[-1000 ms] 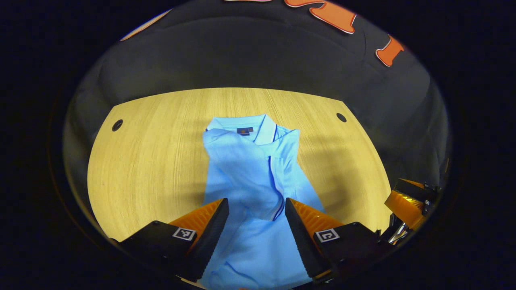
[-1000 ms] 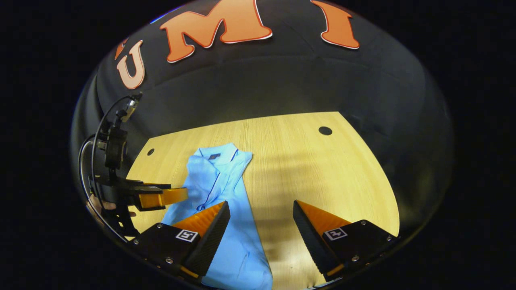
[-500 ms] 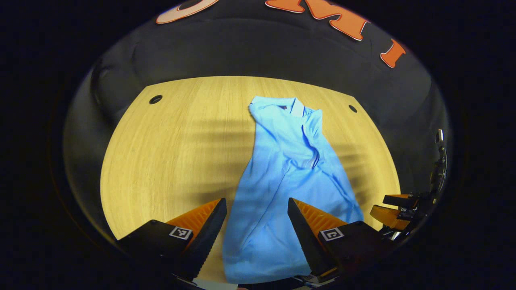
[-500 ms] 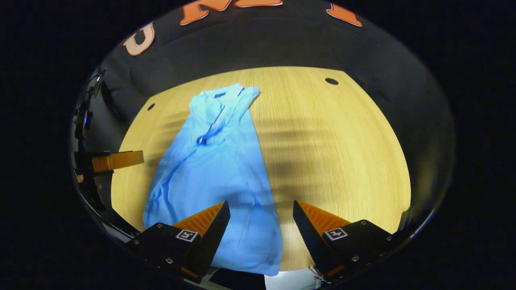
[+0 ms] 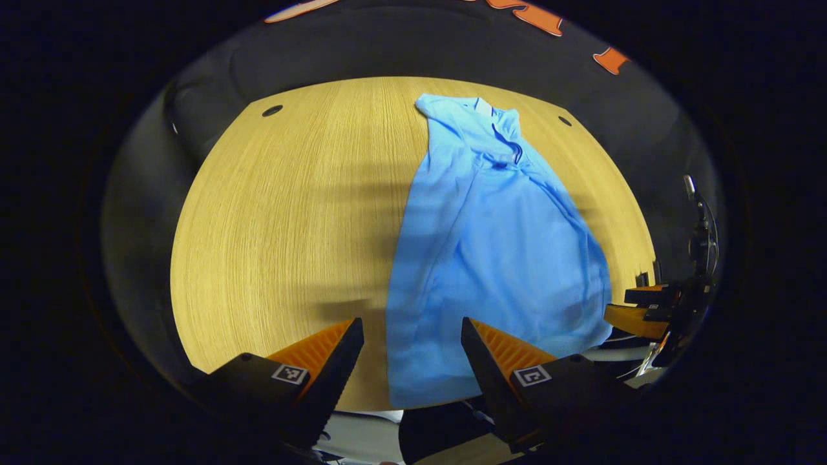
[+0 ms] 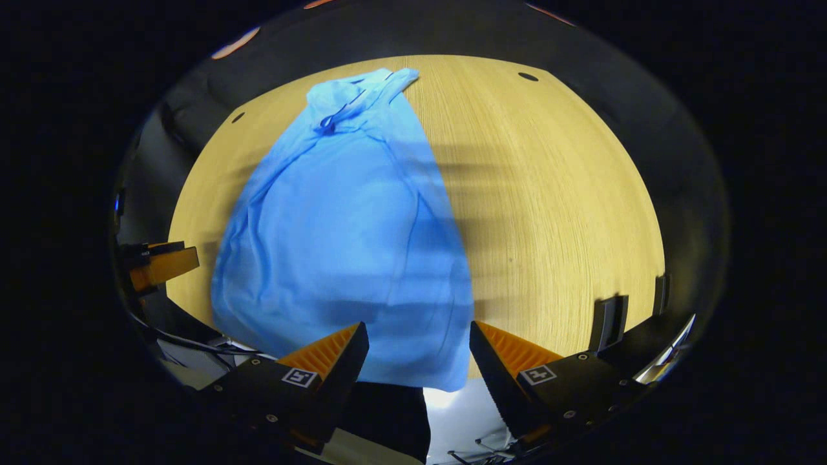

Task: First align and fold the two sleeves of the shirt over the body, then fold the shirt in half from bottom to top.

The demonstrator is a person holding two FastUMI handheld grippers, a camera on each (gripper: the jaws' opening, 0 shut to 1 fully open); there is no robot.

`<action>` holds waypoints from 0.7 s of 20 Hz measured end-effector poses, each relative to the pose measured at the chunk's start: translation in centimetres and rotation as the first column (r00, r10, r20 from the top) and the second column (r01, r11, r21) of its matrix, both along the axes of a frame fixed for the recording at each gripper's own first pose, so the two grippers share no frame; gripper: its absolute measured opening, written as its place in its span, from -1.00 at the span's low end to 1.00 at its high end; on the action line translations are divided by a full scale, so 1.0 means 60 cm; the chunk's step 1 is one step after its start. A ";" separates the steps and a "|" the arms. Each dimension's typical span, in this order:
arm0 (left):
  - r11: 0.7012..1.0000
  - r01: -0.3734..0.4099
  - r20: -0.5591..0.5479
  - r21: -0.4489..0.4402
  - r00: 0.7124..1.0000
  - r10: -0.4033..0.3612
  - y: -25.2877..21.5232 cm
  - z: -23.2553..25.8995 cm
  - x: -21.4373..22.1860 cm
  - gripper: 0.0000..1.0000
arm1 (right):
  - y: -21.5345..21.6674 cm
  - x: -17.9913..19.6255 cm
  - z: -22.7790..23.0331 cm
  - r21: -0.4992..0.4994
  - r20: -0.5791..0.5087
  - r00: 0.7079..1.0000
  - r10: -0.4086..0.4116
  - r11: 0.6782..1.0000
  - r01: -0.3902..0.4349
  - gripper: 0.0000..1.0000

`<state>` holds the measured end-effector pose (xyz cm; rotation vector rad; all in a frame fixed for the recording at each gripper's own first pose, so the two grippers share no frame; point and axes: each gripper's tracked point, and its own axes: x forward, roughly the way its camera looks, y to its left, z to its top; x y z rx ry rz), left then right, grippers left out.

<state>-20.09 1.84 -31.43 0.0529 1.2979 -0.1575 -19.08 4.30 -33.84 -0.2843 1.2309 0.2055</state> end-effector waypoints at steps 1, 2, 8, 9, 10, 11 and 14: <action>1.000 0.003 -0.023 0.003 1.000 -0.003 0.002 -0.002 -0.012 0.99 | -0.009 -0.010 -0.006 -0.024 -0.009 1.000 0.001 1.000 -0.001 0.96; 1.000 0.000 -0.044 0.008 0.999 0.000 0.006 -0.005 -0.024 0.99 | -0.016 -0.016 -0.012 -0.044 -0.020 1.000 -0.001 0.999 0.000 0.96; 0.999 -0.014 -0.132 0.028 0.991 0.018 0.008 -0.014 -0.070 1.00 | -0.049 -0.039 -0.046 -0.126 -0.062 0.997 -0.039 0.992 0.031 0.96; 0.999 -0.019 -0.137 0.037 0.990 0.024 0.009 -0.016 -0.072 1.00 | -0.048 -0.045 -0.051 -0.134 -0.069 0.997 -0.036 0.991 0.026 0.96; 0.999 -0.027 -0.143 0.039 0.989 0.032 0.007 -0.019 -0.076 0.99 | -0.047 -0.049 -0.056 -0.138 -0.077 0.996 -0.033 0.990 0.022 0.96; 0.999 -0.032 -0.152 0.037 0.988 0.037 0.003 -0.022 -0.079 1.00 | -0.044 -0.054 -0.062 -0.137 -0.084 0.996 -0.031 0.990 0.019 0.96; 0.998 -0.042 -0.158 0.054 0.986 0.051 0.003 -0.031 -0.086 0.99 | -0.037 -0.058 -0.069 -0.128 -0.096 0.995 -0.038 0.991 0.025 0.96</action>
